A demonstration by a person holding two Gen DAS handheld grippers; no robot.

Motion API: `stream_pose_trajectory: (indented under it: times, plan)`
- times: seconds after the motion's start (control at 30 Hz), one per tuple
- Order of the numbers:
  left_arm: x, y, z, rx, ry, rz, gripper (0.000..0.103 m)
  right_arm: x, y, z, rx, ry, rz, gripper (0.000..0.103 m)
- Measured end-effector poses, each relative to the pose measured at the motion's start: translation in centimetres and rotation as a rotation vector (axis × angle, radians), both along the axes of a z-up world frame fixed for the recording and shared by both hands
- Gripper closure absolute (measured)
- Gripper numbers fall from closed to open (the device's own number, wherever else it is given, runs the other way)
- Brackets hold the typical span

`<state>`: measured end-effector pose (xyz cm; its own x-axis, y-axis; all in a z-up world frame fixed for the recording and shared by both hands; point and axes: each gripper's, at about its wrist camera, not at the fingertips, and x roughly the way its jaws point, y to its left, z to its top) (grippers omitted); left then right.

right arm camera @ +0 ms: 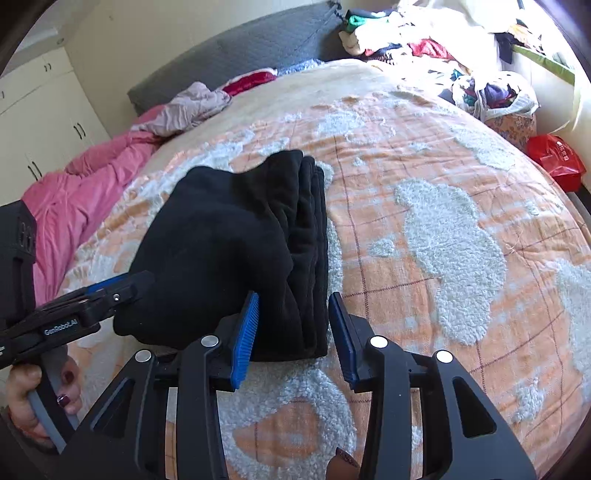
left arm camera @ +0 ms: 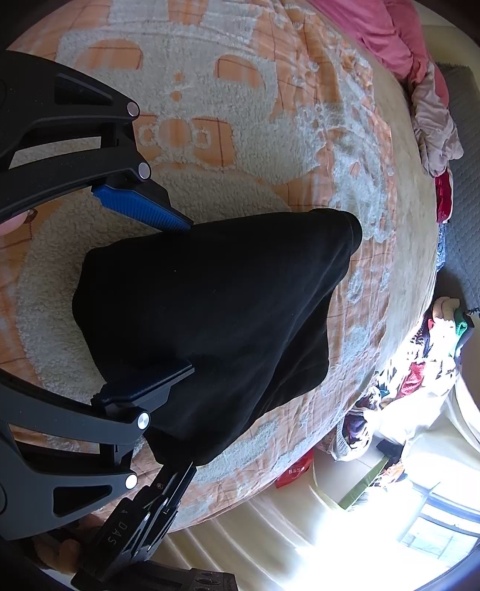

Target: Fold small clothes

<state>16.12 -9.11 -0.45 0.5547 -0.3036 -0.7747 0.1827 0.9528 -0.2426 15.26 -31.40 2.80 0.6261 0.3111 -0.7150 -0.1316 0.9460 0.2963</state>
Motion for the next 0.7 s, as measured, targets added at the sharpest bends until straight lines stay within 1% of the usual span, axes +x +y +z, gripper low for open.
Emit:
stream_pose_trajectory:
  times: [0.03, 0.07, 0.1, 0.17, 0.23, 0.33, 0.4, 0.43, 0.47, 0.5, 0.53, 0.6, 0.63, 0.7]
  plan:
    - [-0.2, 0.0, 0.2, -0.007, -0.004, -0.001, 0.041, -0.3, -0.1, 0.3, 0.004, -0.016, -0.007, 0.061]
    - [-0.3, 0.0, 0.3, -0.013, -0.008, -0.005, 0.041, -0.8, -0.3, 0.7, 0.011, -0.038, -0.023, 0.049]
    - [-0.5, 0.0, 0.5, -0.011, -0.011, -0.01, 0.041, -1.0, -0.4, 1.0, 0.017, -0.052, -0.03, 0.043]
    - [-0.8, -0.2, 0.8, -0.004, -0.019, -0.016, 0.041, -1.9, -0.7, 1.7, 0.022, -0.096, -0.049, 0.043]
    - [-1.1, -0.2, 1.1, -0.005, -0.023, -0.019, 0.041, -2.7, -0.9, 2.3, 0.027, -0.126, -0.066, 0.041]
    - [-1.4, -0.1, 1.5, -0.009, -0.033, -0.019, 0.041, -4.0, -1.2, 3.0, 0.022, -0.163, -0.088, 0.033]
    - [-1.7, 0.1, 1.8, -0.012, -0.038, -0.018, 0.036, -4.7, -1.4, 3.4, 0.01, -0.185, -0.106, 0.026]
    - [-1.9, 0.2, 2.0, -0.014, -0.043, -0.019, 0.036, -5.2, -1.4, 3.7, 0.006, -0.198, -0.114, 0.025]
    - [-2.1, 0.2, 2.2, -0.016, -0.047, -0.021, 0.036, -5.6, -1.4, 4.0, 0.006, -0.209, -0.118, 0.02]
    - [-2.3, 0.3, 2.5, -0.017, -0.055, -0.021, 0.034, -6.0, -1.5, 4.3, 0.009, -0.224, -0.123, 0.016]
    - [-2.5, 0.4, 2.8, -0.018, -0.063, -0.021, 0.031, -6.5, -1.5, 4.6, 0.013, -0.236, -0.125, 0.014]
    - [-3.2, 0.7, 3.5, -0.024, -0.089, -0.016, 0.02, -7.3, -1.6, 5.2, 0.025, -0.257, -0.122, 0.008]
    - [-3.5, 0.8, 3.8, -0.028, -0.098, -0.014, 0.017, -7.9, -1.5, 5.5, 0.029, -0.27, -0.12, 0.008]
    - [-4.2, 1.1, 4.3, -0.034, -0.116, -0.011, 0.016, -8.7, -1.3, 6.1, 0.026, -0.289, -0.116, 0.006]
